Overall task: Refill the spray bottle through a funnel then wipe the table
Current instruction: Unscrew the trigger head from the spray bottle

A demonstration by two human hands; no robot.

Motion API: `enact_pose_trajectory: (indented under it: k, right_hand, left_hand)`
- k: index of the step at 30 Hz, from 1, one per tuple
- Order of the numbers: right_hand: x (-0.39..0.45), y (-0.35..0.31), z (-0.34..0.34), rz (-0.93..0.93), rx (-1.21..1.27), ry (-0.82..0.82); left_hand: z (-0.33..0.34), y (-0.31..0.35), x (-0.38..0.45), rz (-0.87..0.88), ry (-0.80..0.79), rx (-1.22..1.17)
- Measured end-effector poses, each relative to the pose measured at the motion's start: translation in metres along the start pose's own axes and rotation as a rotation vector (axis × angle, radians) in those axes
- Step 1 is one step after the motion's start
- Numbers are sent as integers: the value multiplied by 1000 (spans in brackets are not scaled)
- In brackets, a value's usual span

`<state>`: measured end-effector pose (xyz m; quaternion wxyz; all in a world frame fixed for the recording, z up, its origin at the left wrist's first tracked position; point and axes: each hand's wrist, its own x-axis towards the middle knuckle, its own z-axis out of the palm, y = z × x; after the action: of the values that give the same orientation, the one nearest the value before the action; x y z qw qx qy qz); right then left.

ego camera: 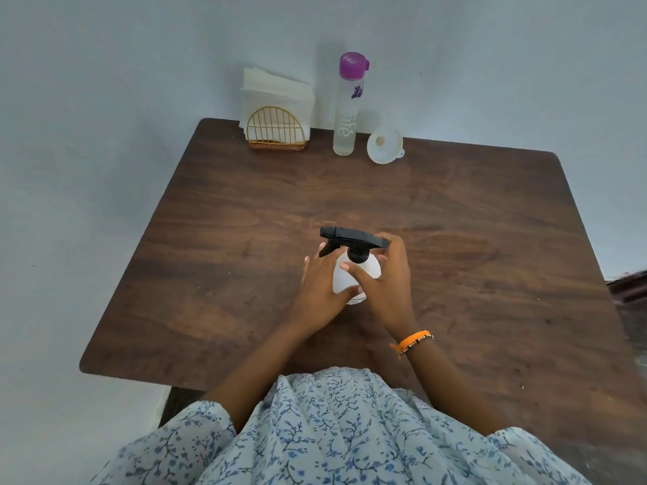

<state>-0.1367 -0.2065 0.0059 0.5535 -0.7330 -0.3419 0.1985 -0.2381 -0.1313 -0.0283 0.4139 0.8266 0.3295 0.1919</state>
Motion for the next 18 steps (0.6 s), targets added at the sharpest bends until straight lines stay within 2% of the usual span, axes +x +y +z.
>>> enact_pose_trajectory:
  k: [9, 18]
  right_hand:
    - [1, -9, -4, -88, -78, 78]
    - [3, -9, -11, -106, -147, -10]
  left_hand:
    - [10, -8, 2, 63, -30, 7]
    - [12, -9, 3, 79, -18, 12]
